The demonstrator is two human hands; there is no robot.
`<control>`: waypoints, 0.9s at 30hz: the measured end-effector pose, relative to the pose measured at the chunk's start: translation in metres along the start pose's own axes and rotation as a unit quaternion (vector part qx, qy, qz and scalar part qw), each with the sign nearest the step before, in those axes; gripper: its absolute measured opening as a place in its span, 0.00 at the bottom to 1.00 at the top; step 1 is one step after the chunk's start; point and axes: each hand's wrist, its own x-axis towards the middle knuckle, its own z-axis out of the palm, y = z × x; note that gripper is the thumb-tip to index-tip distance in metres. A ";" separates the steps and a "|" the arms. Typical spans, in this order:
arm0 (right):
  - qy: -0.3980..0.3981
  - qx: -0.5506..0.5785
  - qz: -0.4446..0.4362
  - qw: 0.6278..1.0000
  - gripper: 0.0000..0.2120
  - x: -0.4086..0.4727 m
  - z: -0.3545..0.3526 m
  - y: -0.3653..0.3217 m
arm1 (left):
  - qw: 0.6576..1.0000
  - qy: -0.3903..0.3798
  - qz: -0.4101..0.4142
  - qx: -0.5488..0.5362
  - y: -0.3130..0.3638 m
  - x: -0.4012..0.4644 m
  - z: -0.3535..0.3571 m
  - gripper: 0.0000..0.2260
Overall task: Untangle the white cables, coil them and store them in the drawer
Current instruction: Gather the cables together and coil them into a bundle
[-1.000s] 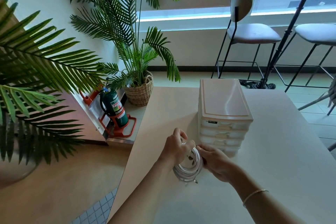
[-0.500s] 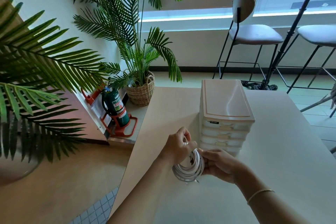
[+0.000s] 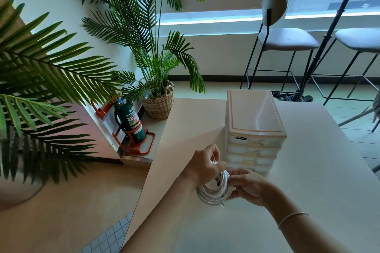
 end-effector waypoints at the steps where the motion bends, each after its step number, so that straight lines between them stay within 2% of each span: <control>1: 0.002 -0.017 0.001 1.000 0.15 0.000 0.000 0.000 | 1.000 -0.001 0.001 0.002 0.000 0.000 0.000 0.06; 4: 0.008 -0.044 0.006 0.999 0.15 -0.002 0.000 -0.001 | 1.000 -0.001 0.005 0.002 -0.001 0.000 0.000 0.06; 11: -0.023 -0.004 -0.024 0.999 0.16 -0.001 0.002 -0.001 | 1.000 -0.020 0.010 -0.021 0.002 0.003 -0.005 0.06; 17: -0.047 0.025 -0.047 0.997 0.28 -0.001 -0.002 0.005 | 0.998 -0.050 0.024 -0.026 0.002 0.004 -0.003 0.06; 22: -0.058 0.063 -0.055 0.995 0.30 0.000 -0.004 0.009 | 0.998 -0.058 0.029 -0.022 0.002 0.006 -0.003 0.05; 27: -0.064 0.100 -0.072 0.990 0.27 0.007 0.002 0.011 | 0.998 -0.055 0.029 -0.007 0.001 0.009 -0.009 0.05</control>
